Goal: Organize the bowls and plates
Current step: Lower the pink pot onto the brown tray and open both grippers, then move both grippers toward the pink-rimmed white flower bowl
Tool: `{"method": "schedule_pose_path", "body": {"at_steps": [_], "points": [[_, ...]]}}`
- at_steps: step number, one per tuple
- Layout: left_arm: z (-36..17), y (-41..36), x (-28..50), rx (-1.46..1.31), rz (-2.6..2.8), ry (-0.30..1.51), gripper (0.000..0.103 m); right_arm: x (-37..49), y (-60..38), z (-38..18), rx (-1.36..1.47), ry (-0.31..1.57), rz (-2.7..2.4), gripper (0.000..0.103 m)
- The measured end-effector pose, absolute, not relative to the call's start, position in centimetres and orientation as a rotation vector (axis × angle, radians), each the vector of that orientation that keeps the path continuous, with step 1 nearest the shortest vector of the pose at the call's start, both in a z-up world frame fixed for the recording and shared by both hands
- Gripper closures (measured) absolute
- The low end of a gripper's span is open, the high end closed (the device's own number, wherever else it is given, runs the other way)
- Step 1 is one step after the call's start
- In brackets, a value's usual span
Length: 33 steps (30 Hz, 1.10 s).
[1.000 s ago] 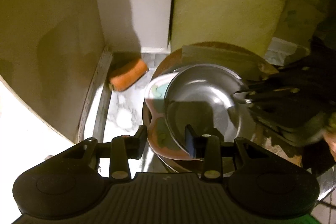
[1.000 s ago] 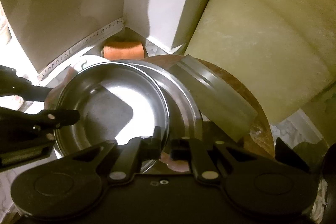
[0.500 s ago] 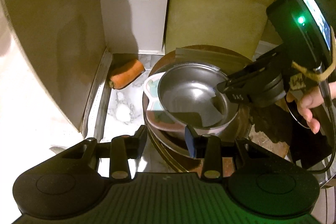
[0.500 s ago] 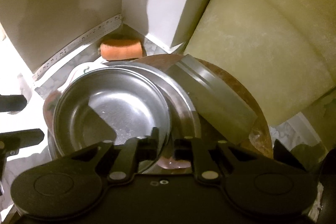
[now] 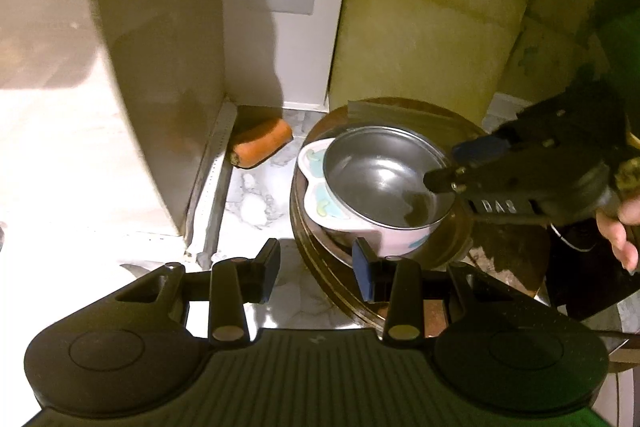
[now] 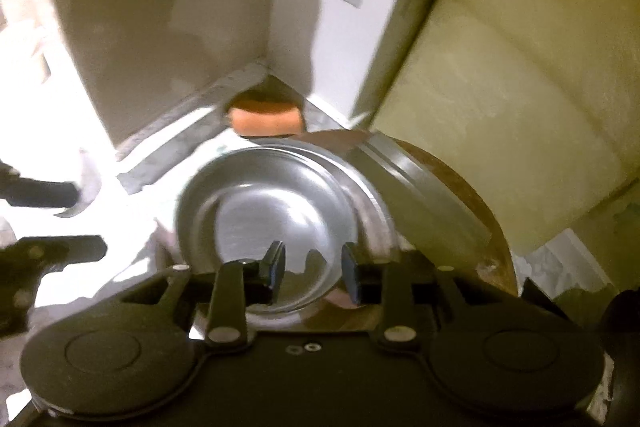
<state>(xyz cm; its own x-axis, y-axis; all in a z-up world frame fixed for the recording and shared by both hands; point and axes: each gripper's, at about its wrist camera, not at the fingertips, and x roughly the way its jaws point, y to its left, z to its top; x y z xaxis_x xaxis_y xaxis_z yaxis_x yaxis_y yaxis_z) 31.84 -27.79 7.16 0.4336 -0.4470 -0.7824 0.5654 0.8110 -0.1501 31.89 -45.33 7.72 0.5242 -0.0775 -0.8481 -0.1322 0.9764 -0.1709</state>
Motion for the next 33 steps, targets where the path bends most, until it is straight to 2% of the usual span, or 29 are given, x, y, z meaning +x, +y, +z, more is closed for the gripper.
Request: {"method": "schedule_pose_path", "body": {"at_steps": [2,4,6,11,14,15,20,26,33], "points": [[7.6,-27.1,31.6,0.131,-0.632,0.922,0.064,31.2,-44.7,8.3,-0.226,1.007,0.052,0.068],[8.0,-26.2,31.2,0.122,-0.626,0.913,0.052,30.5,-44.0,9.0,-0.221,0.993,0.077,0.067],[8.4,-25.4,30.8,0.116,-0.617,0.899,0.046,30.0,-43.2,9.7,-0.22,0.978,0.097,0.064],[9.1,-22.5,30.2,0.095,-0.579,0.887,0.046,28.8,-40.9,10.9,-0.201,0.947,0.167,0.059],[9.3,-20.3,30.0,0.083,-0.545,0.887,0.038,28.3,-39.3,11.5,-0.201,0.935,0.206,0.054],[9.2,-19.6,29.9,0.08,-0.53,0.885,0.035,28.1,-38.6,11.6,-0.201,0.931,0.221,0.051],[8.8,-15.9,29.7,0.068,-0.456,0.9,0.032,27.7,-35.4,11.9,-0.198,0.911,0.296,0.036],[7.3,-11.5,30.3,0.048,-0.364,0.938,0.028,28.0,-31.4,10.7,-0.188,0.92,0.384,0.024],[5.6,-7.8,31.6,0.032,-0.284,0.949,0.023,29.8,-28.0,7.6,-0.154,0.968,0.429,0.017]]}}
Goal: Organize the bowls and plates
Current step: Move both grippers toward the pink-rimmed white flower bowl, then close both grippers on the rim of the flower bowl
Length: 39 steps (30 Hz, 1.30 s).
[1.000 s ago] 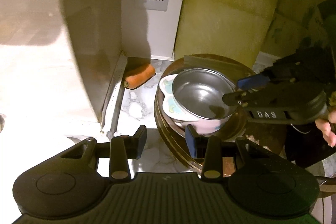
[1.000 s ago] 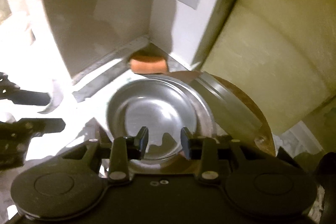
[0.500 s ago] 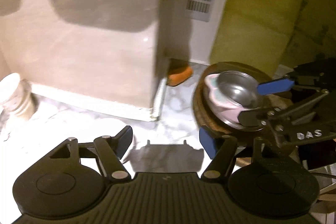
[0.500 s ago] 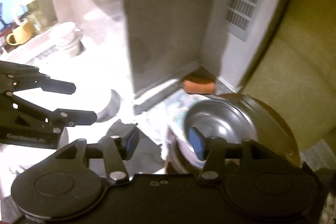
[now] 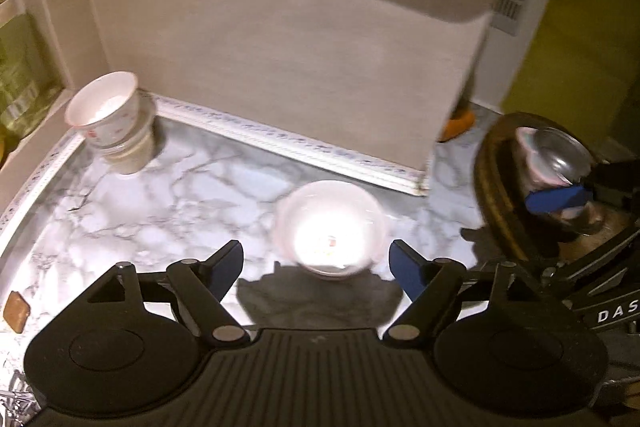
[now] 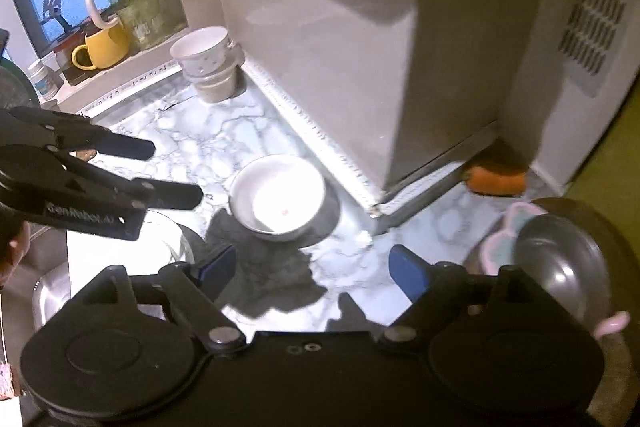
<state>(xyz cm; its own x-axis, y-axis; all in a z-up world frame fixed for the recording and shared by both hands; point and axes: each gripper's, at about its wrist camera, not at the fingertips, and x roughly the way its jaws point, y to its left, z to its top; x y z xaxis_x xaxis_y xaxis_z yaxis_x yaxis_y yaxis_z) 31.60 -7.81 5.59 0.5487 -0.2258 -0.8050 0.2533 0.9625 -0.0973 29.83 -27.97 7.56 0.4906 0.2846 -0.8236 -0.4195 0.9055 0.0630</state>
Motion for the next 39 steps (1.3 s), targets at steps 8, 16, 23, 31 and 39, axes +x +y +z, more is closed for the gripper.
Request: {"method": "schedule_pose_path", "body": {"at_steps": [8,16,23,31,39], "points": [[1.9,-6.0,35.9,0.004,-0.242,0.994,0.016,33.4,-25.9,2.6,-0.066,1.054,0.372,0.014],[-2.5,-5.6,39.2,-0.076,-0.214,1.058,0.016,37.1,-24.0,-1.2,-0.051,1.09,0.287,0.019],[-5.2,-6.0,40.7,-0.06,-0.2,1.094,0.017,39.0,-23.8,-3.5,-0.045,1.133,0.259,0.035],[-6.4,-6.2,41.0,-0.053,-0.218,1.112,0.033,39.7,-23.8,-4.5,-0.067,1.166,0.27,0.053],[-7.6,-6.9,40.9,-0.041,-0.254,1.151,0.063,39.9,-23.6,-4.9,-0.076,1.186,0.278,0.069]]}}
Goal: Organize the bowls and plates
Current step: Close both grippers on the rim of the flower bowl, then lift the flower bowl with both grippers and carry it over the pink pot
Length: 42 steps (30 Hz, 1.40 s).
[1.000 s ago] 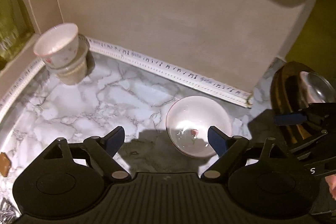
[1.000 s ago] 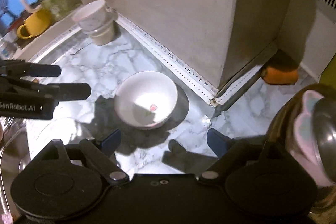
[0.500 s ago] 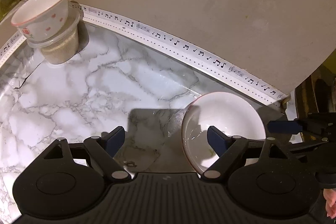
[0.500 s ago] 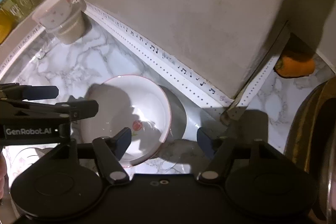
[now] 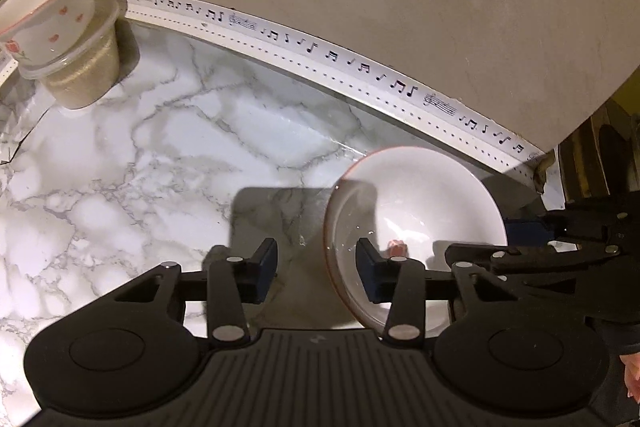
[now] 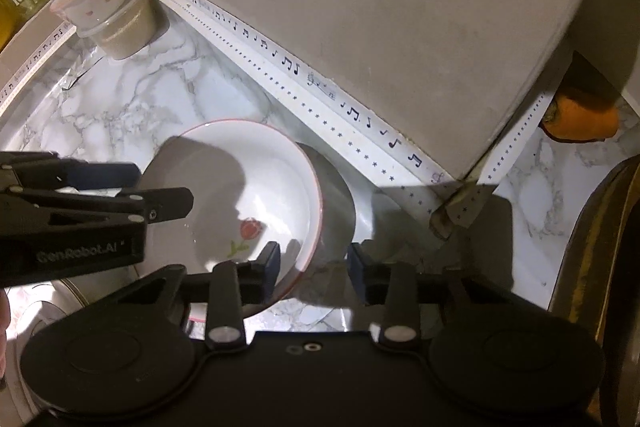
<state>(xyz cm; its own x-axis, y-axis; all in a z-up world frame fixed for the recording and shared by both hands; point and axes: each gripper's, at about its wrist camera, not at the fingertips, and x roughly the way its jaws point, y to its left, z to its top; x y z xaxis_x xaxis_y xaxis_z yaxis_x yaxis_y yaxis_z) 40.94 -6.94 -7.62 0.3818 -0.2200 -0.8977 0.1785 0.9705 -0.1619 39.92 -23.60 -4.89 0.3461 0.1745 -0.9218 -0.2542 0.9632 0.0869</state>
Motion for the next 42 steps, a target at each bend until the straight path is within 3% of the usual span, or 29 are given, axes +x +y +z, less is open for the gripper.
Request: {"method": "schedule_pose_path", "body": {"at_steps": [4,6,9,22,42], "points": [[-7.9,-7.1,40.9,-0.038,-0.263,1.16,0.074,39.9,-23.3,-4.8,-0.08,1.187,0.296,0.077],[-8.0,-7.3,40.8,-0.026,-0.262,1.167,0.086,39.9,-22.9,-4.8,-0.083,1.184,0.308,0.087],[-7.9,-7.5,40.5,-0.018,-0.267,1.164,0.092,39.9,-22.5,-4.8,-0.105,1.175,0.3,0.087],[-5.9,-8.5,38.1,0.007,-0.23,1.139,0.092,38.6,-23.2,-3.5,-0.098,1.146,0.294,0.089],[4.5,-15.6,32.6,0.062,-0.326,1.001,0.092,32.7,-29.1,6.2,-0.125,1.011,0.248,0.09]]}}
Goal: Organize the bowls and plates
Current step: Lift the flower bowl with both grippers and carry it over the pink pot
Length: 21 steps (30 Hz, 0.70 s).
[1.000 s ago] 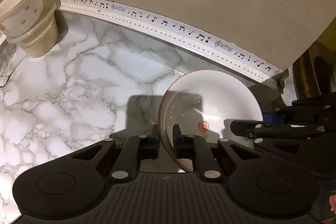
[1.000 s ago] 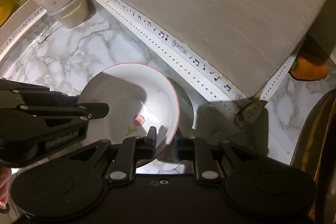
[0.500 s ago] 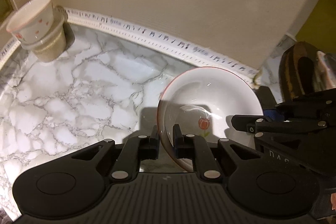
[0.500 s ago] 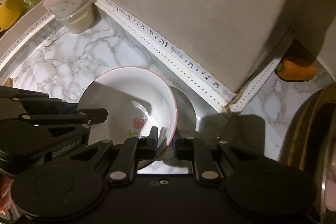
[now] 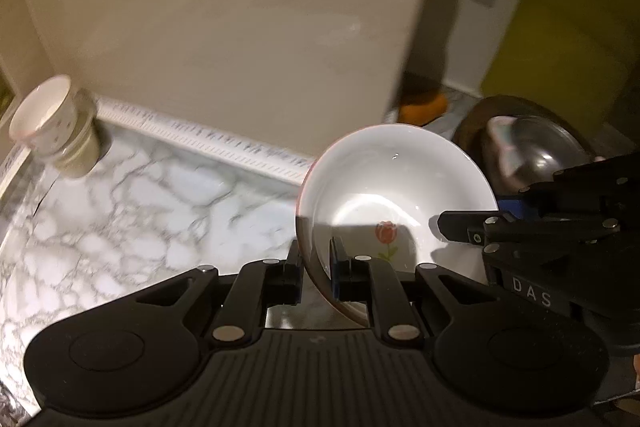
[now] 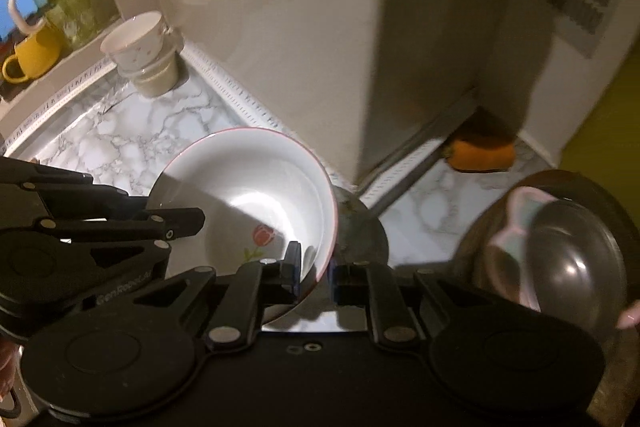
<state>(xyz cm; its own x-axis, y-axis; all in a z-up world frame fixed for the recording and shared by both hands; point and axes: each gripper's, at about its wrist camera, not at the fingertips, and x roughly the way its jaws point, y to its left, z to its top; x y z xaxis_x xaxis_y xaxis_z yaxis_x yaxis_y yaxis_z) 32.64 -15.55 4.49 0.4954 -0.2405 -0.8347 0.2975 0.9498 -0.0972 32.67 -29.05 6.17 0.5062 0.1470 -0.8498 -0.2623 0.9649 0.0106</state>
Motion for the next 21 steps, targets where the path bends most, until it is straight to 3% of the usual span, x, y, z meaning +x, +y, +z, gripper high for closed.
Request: {"method": "schedule_pose_path", "body": {"at_steps": [21], "points": [[10.4,-26.0,32.0,0.134,-0.471,0.897,0.091,29.3,-38.6,12.3,-0.092,0.89,0.081,0.09]]}}
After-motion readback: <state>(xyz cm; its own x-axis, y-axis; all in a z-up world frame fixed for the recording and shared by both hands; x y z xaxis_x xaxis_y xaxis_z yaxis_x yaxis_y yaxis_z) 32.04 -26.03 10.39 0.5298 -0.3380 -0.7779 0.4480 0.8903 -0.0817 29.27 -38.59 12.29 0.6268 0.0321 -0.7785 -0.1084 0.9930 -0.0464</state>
